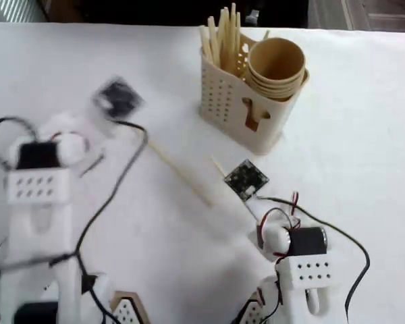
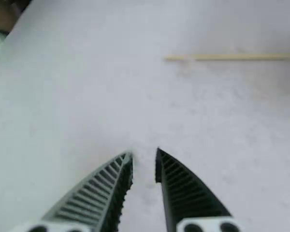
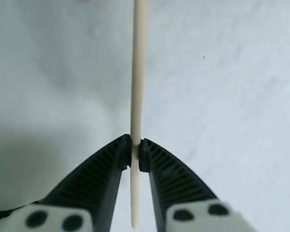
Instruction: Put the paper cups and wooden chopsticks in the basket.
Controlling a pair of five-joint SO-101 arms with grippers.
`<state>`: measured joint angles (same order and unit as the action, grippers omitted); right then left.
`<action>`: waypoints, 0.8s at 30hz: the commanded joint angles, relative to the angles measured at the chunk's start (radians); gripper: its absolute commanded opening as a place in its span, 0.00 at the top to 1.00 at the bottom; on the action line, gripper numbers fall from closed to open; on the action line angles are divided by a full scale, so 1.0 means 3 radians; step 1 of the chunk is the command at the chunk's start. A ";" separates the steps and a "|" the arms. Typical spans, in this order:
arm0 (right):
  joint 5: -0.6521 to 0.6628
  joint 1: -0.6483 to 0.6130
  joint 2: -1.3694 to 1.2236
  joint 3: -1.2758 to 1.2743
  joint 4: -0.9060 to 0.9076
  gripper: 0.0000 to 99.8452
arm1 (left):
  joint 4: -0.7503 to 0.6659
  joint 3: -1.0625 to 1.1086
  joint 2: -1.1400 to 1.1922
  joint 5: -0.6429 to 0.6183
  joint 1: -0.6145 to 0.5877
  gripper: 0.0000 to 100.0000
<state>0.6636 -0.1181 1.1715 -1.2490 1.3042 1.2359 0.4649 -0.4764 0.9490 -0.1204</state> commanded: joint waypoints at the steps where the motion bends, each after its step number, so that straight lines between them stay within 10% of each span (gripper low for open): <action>1: -0.0031 0.0330 0.0069 -0.0113 -0.0217 0.98 | 0.0010 -0.0205 0.0376 0.0348 0.0299 0.78; 24: -0.0051 0.0887 0.0069 -0.0511 -0.0596 0.98 | -0.1048 -0.0210 0.1859 0.0808 0.1389 0.77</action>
<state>0.6605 0.1396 1.1807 -1.4070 1.1324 0.9659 0.4496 0.0729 1.1761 0.2739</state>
